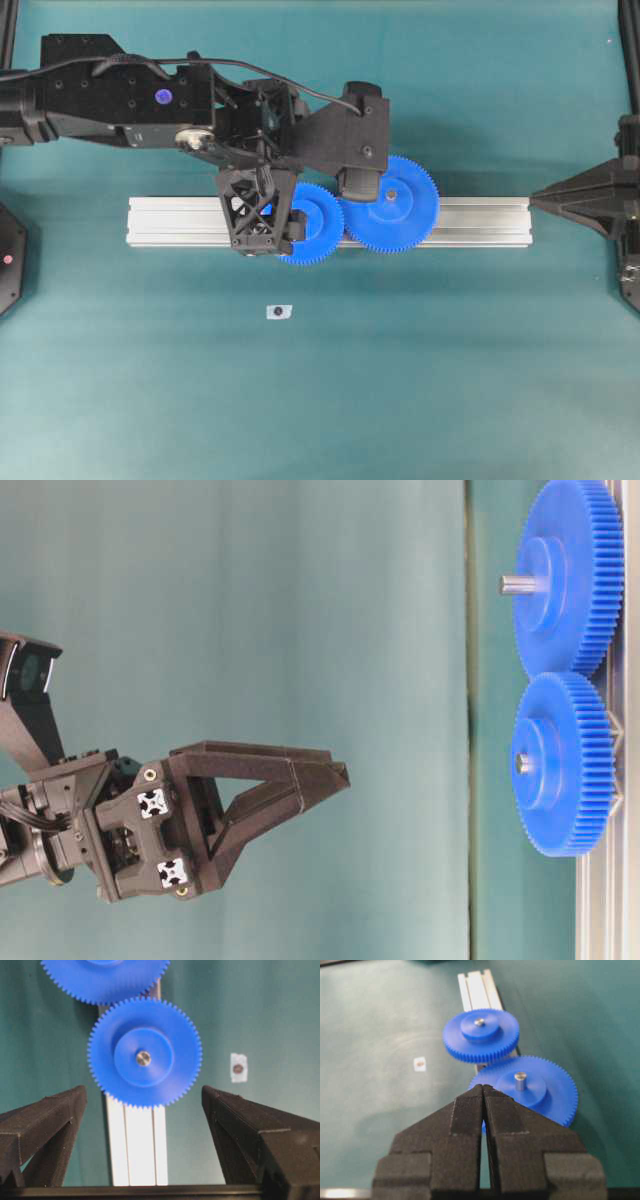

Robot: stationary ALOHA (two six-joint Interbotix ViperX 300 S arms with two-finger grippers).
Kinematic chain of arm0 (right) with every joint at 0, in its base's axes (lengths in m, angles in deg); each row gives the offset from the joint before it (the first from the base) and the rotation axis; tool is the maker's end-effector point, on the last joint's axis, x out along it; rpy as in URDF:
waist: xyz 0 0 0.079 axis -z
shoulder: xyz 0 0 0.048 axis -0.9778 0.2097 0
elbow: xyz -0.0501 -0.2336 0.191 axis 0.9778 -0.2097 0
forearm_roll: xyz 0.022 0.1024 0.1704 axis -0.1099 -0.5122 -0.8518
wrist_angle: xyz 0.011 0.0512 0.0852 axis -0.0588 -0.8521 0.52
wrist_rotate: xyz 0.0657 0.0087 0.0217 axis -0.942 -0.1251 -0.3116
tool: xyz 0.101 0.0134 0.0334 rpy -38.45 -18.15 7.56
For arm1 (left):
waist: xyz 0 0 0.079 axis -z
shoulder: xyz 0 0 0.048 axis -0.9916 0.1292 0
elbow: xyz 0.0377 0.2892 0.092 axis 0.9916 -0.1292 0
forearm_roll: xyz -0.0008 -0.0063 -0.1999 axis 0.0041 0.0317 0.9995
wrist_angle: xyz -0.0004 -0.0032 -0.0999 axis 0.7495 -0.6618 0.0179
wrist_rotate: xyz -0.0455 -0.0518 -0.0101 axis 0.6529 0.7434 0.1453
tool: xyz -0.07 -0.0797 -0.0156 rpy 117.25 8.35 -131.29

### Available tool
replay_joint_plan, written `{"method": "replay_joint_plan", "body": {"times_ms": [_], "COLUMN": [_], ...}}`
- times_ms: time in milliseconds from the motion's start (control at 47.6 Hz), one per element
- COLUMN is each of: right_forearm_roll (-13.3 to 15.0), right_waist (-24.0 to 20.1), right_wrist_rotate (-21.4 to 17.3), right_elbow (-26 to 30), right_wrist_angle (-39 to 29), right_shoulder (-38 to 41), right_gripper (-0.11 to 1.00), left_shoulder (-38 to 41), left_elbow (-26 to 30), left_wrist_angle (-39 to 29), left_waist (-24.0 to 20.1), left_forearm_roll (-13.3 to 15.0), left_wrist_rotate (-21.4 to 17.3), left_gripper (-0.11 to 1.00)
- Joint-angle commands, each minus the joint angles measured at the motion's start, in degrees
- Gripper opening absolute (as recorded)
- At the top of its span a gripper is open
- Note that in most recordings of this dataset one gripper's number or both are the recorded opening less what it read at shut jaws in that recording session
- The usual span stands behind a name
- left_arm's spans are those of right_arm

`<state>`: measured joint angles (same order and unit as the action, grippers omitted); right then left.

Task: Find the location of the shaft and insert the small gear.

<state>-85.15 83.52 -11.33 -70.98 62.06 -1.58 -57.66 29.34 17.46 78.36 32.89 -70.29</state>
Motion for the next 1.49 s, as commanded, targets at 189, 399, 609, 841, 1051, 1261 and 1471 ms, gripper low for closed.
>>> {"method": "replay_joint_plan", "body": {"times_ms": [189,399,609,841,1051,1261,1471], "right_forearm_roll": [0.0,0.0,0.0,0.0,0.0,0.0,0.0], "right_waist": [0.2,0.2,0.2,0.2,0.2,0.2,0.2], "right_wrist_rotate": [-0.5,-0.5,-0.5,-0.5,-0.5,-0.5,-0.5], "right_elbow": [0.5,0.4,0.4,0.3,0.3,0.3,-0.2], "right_wrist_angle": [0.3,0.4,0.5,0.5,0.4,0.4,0.6], "right_shoulder": [0.4,0.4,0.4,0.4,0.4,0.4,0.4], "right_gripper": [0.00,0.00,0.00,0.00,0.00,0.00,0.00], "left_shoulder": [-2.4,-2.4,-2.5,-2.5,-2.5,-2.3,-2.1], "left_elbow": [0.5,0.5,0.5,0.6,0.5,0.5,0.5], "left_wrist_angle": [0.1,0.1,0.1,0.1,0.1,0.1,0.0], "left_waist": [0.2,0.2,0.1,0.2,0.1,0.2,0.2], "left_forearm_roll": [-0.2,-0.2,-0.2,-0.2,-0.2,-0.2,-0.2], "left_wrist_rotate": [0.5,1.8,1.9,2.2,2.2,2.2,2.1], "left_gripper": [0.90,0.90,0.90,0.90,0.90,0.90,0.90]}}
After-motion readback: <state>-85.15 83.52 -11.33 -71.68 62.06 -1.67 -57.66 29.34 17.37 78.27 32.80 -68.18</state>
